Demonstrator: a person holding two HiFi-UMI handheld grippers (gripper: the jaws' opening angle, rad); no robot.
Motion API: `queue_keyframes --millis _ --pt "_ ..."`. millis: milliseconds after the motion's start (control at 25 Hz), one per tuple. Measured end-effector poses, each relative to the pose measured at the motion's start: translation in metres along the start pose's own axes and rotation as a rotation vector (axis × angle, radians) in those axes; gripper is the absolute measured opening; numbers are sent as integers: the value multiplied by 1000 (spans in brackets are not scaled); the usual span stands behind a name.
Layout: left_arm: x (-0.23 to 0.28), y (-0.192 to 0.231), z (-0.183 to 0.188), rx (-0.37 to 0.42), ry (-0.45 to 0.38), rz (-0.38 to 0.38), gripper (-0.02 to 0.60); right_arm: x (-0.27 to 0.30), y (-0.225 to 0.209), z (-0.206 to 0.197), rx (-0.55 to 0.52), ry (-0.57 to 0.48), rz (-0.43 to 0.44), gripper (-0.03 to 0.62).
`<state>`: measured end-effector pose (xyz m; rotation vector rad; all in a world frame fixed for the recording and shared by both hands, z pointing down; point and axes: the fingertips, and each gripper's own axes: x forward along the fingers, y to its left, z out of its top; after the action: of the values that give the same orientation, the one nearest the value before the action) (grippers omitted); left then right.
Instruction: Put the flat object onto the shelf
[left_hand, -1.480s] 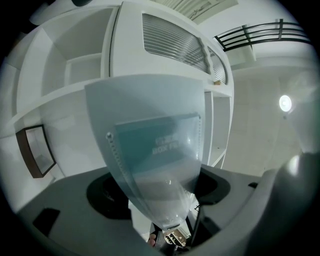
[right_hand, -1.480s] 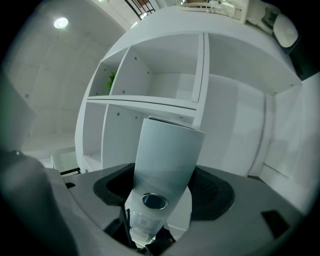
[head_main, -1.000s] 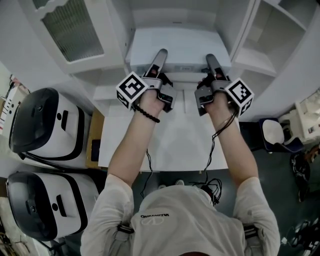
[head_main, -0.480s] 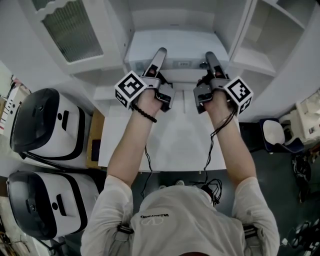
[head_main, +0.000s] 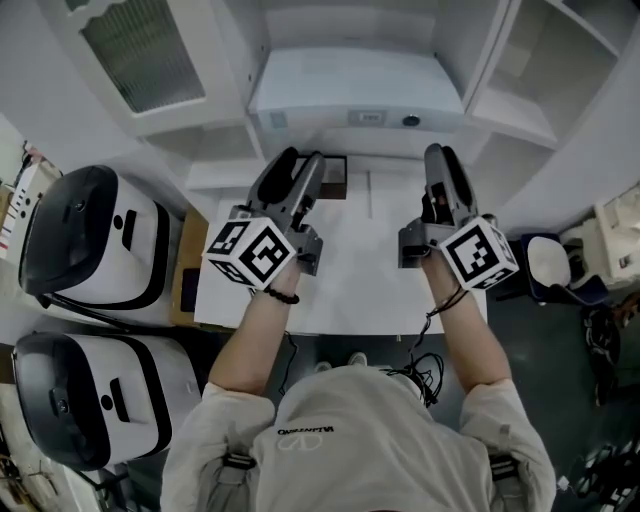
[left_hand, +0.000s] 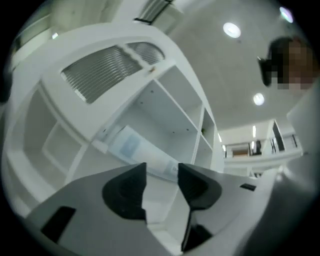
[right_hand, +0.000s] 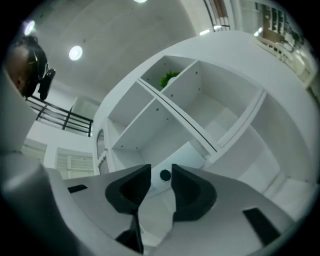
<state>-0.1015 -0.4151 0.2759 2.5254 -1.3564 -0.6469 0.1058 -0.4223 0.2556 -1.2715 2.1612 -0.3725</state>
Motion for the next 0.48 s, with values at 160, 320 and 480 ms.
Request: queue_keyframes --millis 160,320,480 --pt "7 -15 16 370 4 44 26 8 9 -2 -118 42 -6 69" --pt "31 -9 14 499 42 92 5 28 12 -15 -238 116 -18 34" --pt "50 2 5 486 73 119 5 45 3 -21 -321 139 -60 15"
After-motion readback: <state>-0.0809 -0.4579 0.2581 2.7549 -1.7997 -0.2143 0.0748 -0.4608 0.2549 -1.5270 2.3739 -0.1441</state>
